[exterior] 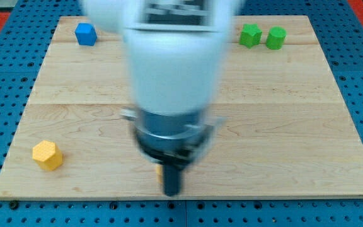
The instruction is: Move the yellow heart below the blue triangle
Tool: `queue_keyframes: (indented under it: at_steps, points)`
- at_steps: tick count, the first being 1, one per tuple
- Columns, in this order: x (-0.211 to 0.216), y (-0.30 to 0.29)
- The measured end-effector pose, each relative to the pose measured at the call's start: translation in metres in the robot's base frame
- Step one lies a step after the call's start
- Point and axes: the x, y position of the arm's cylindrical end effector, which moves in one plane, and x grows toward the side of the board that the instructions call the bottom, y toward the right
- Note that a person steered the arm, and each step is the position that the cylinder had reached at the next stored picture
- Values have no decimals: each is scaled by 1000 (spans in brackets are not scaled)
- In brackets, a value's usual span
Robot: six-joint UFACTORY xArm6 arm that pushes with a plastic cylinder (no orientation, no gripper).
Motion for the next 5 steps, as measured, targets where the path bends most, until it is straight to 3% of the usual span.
queue_keyframes:
  at_steps: [1,3,5]
  points:
    - [-58,-5]
    - [-125,-45]
    - [-154,-132]
